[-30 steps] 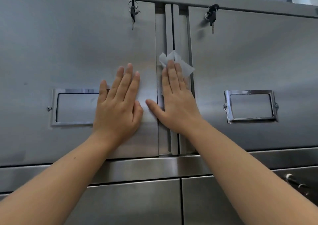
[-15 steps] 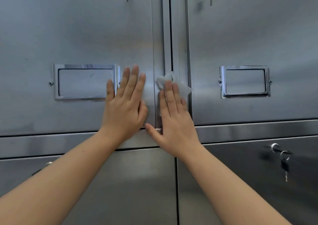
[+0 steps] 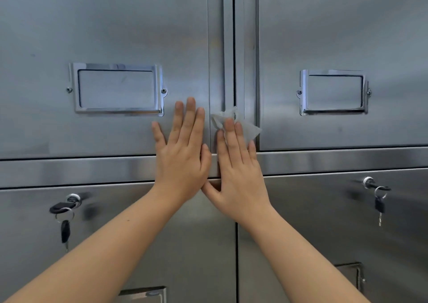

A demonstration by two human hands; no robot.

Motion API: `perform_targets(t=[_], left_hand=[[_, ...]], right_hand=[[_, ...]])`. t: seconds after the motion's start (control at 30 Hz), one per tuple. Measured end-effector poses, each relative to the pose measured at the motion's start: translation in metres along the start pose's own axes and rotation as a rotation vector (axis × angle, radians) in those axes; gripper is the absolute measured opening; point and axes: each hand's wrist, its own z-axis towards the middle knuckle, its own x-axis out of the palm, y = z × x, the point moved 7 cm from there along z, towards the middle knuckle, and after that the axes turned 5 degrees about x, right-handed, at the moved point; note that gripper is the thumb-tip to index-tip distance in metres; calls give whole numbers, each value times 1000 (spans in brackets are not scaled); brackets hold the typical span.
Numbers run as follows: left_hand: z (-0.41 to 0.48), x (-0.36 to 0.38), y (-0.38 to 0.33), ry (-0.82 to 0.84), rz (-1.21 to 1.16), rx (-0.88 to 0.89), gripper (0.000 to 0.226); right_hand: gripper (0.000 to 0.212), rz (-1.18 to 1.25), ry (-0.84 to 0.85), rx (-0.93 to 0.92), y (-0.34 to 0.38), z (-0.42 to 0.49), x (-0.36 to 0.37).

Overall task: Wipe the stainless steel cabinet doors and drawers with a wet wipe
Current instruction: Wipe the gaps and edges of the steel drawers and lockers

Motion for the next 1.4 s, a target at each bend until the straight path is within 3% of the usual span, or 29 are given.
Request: perform_targets(t=[0.77,0.97,1.4], left_hand=[[-65,-14,-29,18,-54,1,56],[-86,-14,-46,57,-54,8,54],[-151,-24,-66,184,160,-59,49]], right_hand=[[56,29,-70,-126,-8,-54,-12],[41,148,-80,-146,-8,-68,-17],[37,428,-16,-97,-9,-112,-27]])
